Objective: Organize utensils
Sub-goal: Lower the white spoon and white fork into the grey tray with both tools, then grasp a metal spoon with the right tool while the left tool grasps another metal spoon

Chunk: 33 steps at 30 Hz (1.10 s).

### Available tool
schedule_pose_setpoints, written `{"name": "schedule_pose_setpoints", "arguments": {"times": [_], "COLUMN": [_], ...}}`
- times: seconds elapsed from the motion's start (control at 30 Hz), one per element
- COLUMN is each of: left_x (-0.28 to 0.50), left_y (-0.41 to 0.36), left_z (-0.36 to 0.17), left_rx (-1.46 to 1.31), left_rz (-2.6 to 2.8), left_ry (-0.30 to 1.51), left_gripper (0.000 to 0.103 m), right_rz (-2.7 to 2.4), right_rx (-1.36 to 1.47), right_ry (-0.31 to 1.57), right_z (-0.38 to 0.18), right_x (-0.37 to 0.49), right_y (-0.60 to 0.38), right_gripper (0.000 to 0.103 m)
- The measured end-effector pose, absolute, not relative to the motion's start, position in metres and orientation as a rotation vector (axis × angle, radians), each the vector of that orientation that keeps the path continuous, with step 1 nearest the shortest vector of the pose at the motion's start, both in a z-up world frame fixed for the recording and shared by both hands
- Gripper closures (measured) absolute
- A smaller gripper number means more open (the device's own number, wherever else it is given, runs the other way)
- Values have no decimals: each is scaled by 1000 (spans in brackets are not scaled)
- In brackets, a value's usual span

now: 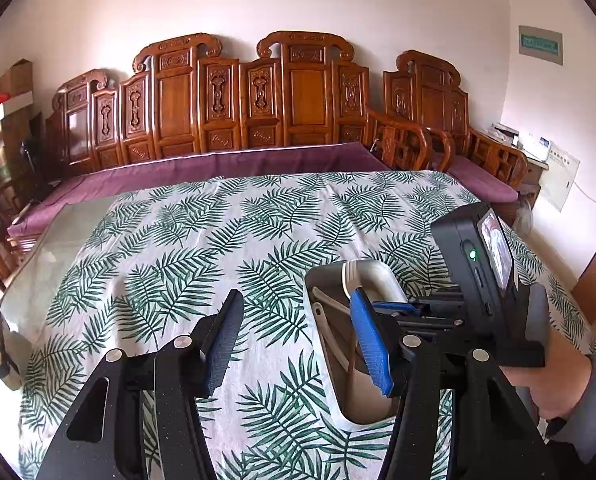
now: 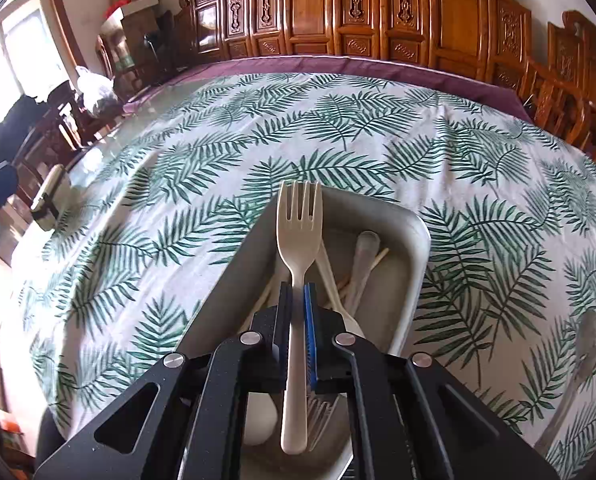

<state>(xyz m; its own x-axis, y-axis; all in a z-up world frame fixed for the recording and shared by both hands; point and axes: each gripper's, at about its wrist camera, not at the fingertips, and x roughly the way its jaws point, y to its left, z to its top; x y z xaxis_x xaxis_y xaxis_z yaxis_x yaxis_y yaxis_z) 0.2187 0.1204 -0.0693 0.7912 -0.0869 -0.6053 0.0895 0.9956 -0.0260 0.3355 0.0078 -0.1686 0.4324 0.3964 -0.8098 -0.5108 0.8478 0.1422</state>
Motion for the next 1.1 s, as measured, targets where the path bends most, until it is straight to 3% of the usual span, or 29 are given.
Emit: {"name": "schedule_pose_setpoints", "arguments": {"times": [0.37, 0.8, 0.93, 1.1], "left_x": [220, 216, 212, 211], "left_y": [111, 70, 48, 21], "left_z": [-75, -97, -107, -116], "left_rx": [28, 92, 119, 147], "left_rz": [-105, -177, -208, -242], "left_ry": [661, 702, 719, 735], "left_gripper": [50, 50, 50, 50], "right_rz": [561, 378, 312, 251], "right_rx": [-148, -128, -115, -105], "right_ry": [917, 848, 870, 905], "right_z": [-162, -158, -170, -188], "right_x": [314, 291, 296, 308], "right_y": [-30, -156, -200, -245], "right_gripper": [95, 95, 82, 82]}}
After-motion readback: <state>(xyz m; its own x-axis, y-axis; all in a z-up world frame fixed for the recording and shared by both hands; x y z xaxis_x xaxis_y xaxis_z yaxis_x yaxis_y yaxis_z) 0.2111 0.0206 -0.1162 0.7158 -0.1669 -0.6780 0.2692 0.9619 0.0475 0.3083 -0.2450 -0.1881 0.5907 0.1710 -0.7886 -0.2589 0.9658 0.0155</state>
